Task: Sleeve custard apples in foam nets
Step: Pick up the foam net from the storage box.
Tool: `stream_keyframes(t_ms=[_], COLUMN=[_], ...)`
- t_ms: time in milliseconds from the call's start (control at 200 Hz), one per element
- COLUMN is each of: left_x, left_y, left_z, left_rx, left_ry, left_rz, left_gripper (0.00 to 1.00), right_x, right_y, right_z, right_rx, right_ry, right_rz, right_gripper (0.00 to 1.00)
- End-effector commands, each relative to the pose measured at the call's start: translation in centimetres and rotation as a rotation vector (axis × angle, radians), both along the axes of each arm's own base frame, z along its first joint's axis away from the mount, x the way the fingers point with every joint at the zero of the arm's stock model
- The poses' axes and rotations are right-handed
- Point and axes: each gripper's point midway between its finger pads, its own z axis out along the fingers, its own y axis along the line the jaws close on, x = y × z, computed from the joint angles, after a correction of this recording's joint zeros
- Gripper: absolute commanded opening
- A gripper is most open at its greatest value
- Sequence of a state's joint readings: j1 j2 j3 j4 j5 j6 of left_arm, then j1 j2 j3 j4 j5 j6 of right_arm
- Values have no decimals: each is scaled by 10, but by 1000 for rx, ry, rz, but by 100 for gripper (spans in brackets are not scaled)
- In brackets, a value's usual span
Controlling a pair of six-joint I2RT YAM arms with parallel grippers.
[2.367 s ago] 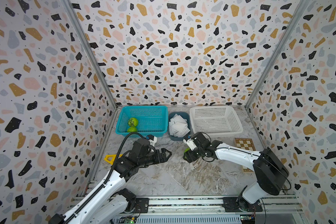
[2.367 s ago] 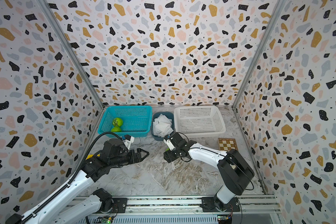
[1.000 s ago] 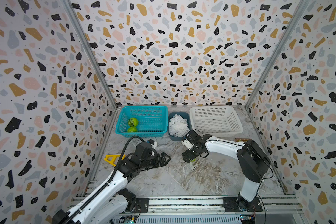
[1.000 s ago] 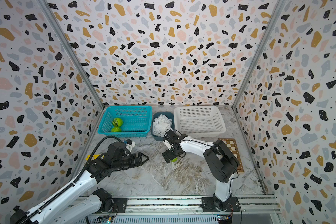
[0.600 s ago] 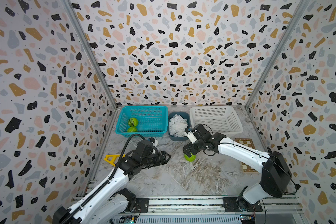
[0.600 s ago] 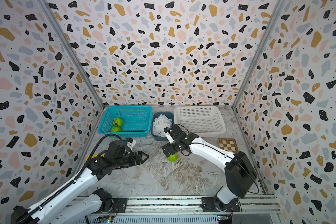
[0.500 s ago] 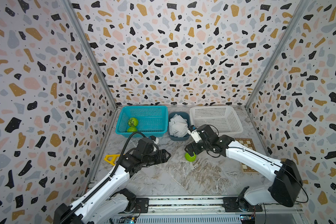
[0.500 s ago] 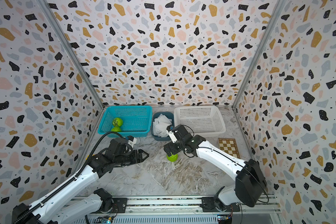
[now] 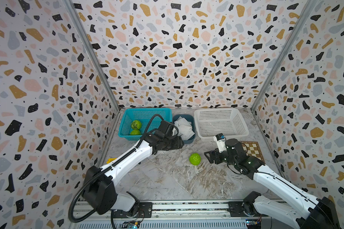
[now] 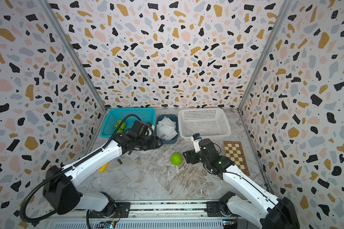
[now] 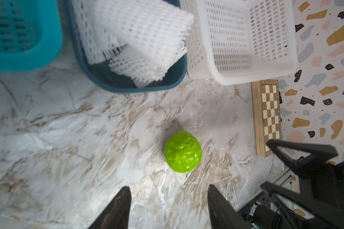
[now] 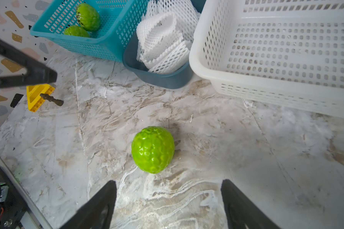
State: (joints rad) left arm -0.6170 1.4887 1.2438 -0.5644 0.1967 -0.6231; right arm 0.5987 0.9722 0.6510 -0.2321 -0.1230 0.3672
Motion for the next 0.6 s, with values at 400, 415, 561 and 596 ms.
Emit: stream_keyframes(t_ms=[400, 415, 561, 596], left_x=[85, 87, 101, 104], left_y=[-33, -33, -30, -30], left_z=[-25, -26, -34, -35], left_rx=[460, 468, 553, 566], left_ry=[-128, -131, -152, -162], left_rz=[-94, -94, -97, -99], left_gripper=[67, 67, 64, 61], right_x=[-5, -5, -4, -4], right_y=[-4, -4, -4, -3], right_z=[1, 1, 1, 1], right_rx=[60, 61, 66, 68], right_ry=[-35, -35, -34, -34], right_rz=[-2, -2, 2, 3], right_gripper=[84, 84, 84, 84])
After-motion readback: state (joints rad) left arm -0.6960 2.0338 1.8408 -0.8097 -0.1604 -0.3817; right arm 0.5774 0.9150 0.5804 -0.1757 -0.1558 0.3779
